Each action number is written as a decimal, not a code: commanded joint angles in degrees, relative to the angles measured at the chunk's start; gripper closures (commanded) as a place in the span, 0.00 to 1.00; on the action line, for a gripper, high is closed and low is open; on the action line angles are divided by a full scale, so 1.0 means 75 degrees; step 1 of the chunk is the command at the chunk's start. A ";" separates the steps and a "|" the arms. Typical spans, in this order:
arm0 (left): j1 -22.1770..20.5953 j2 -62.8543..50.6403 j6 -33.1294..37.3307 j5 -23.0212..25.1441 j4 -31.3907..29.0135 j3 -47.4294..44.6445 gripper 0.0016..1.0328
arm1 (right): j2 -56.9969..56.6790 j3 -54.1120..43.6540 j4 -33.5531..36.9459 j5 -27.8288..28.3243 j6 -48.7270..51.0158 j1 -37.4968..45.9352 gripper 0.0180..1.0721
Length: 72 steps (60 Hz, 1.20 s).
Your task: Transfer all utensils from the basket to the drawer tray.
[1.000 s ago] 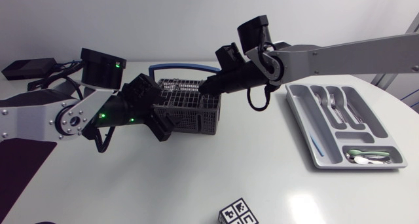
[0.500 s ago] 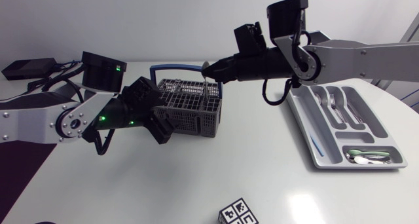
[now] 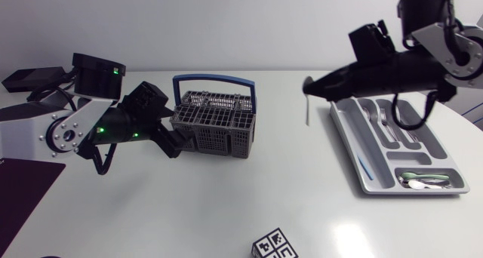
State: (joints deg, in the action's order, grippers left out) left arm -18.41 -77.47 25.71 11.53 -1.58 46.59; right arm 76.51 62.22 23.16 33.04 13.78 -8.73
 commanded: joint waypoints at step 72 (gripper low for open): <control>0.1729 0.0017 0.0052 0.0267 -0.0750 0.0468 0.05 | 0.0650 -0.2694 -0.0076 -0.2108 0.8428 0.6449 0.25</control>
State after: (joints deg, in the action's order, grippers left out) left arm -6.92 -75.59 25.76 13.04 -7.05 47.97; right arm 84.51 43.79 22.44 17.67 75.50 39.86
